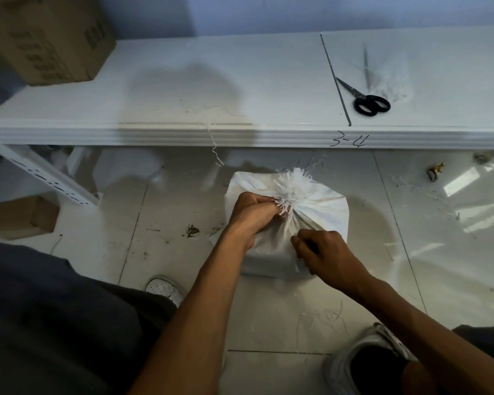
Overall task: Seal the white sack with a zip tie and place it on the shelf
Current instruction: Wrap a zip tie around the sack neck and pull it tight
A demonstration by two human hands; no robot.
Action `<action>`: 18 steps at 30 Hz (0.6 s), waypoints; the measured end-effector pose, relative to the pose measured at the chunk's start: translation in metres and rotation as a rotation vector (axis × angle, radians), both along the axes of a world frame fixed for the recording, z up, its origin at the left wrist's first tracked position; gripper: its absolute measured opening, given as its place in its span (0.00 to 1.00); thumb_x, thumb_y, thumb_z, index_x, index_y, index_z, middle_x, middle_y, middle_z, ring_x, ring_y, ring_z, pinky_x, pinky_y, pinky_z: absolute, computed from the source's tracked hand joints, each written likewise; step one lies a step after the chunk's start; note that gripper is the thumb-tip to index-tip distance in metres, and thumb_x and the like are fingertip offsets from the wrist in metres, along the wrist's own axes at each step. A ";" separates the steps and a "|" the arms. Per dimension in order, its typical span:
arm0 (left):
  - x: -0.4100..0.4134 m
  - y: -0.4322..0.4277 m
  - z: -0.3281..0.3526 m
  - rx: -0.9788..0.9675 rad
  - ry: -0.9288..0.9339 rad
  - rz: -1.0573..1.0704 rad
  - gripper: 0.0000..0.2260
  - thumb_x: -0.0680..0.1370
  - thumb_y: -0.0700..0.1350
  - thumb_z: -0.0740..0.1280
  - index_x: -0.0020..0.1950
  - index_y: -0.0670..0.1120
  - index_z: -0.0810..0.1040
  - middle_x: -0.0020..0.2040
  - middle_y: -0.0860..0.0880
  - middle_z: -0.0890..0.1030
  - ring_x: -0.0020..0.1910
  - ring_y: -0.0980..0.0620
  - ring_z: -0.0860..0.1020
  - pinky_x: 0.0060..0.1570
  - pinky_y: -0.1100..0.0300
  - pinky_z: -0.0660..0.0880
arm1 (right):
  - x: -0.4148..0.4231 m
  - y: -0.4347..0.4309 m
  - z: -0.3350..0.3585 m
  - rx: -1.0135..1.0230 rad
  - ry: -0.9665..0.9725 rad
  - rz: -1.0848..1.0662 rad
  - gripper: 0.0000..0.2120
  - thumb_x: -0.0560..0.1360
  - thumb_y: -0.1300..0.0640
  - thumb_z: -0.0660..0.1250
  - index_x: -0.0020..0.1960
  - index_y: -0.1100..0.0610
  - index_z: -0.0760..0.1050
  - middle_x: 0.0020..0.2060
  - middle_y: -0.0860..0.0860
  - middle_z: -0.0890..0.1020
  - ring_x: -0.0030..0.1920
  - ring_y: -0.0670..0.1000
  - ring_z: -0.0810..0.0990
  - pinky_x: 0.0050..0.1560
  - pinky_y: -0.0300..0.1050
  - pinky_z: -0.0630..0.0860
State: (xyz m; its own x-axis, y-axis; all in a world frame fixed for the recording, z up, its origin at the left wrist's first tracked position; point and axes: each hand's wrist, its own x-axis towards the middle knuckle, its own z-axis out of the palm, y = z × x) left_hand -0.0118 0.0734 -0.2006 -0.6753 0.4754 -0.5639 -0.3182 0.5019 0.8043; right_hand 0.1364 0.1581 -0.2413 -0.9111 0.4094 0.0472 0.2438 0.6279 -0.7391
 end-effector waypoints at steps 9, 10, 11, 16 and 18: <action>0.009 -0.001 -0.005 0.070 -0.075 0.055 0.05 0.71 0.41 0.74 0.45 0.44 0.87 0.40 0.47 0.88 0.36 0.55 0.84 0.35 0.66 0.75 | -0.016 0.007 0.003 0.096 0.011 0.008 0.17 0.81 0.56 0.60 0.33 0.57 0.70 0.26 0.47 0.72 0.27 0.47 0.70 0.33 0.40 0.63; 0.009 -0.001 -0.004 0.073 -0.070 0.056 0.05 0.71 0.41 0.73 0.45 0.44 0.87 0.40 0.47 0.88 0.36 0.55 0.84 0.35 0.66 0.75 | -0.016 0.007 0.003 0.088 0.013 0.015 0.16 0.81 0.57 0.60 0.34 0.57 0.70 0.26 0.47 0.72 0.27 0.46 0.69 0.33 0.39 0.63; 0.010 -0.001 -0.004 0.076 -0.073 0.065 0.04 0.71 0.40 0.73 0.44 0.44 0.87 0.40 0.47 0.88 0.36 0.55 0.84 0.35 0.66 0.75 | -0.017 0.007 0.002 0.078 0.017 0.025 0.16 0.81 0.57 0.60 0.34 0.58 0.70 0.27 0.48 0.73 0.27 0.46 0.69 0.33 0.39 0.63; 0.015 0.000 -0.006 0.034 -0.051 0.127 0.06 0.67 0.40 0.74 0.30 0.46 0.83 0.26 0.53 0.81 0.30 0.55 0.78 0.36 0.63 0.73 | -0.016 0.006 0.004 0.211 0.034 0.104 0.16 0.79 0.57 0.58 0.33 0.57 0.67 0.25 0.55 0.75 0.26 0.49 0.64 0.33 0.38 0.58; 0.017 0.001 -0.005 0.004 -0.038 0.124 0.11 0.66 0.40 0.75 0.25 0.48 0.80 0.21 0.57 0.76 0.26 0.57 0.73 0.33 0.64 0.70 | -0.013 0.007 0.003 0.227 0.026 0.120 0.16 0.79 0.56 0.57 0.33 0.57 0.66 0.24 0.54 0.72 0.24 0.48 0.62 0.33 0.38 0.57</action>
State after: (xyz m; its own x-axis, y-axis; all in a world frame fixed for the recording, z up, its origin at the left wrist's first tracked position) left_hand 0.0052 0.0741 -0.2055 -0.7074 0.3917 -0.5884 -0.4080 0.4534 0.7924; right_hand 0.1229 0.1652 -0.2382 -0.9497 0.2749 0.1498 0.1405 0.8018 -0.5808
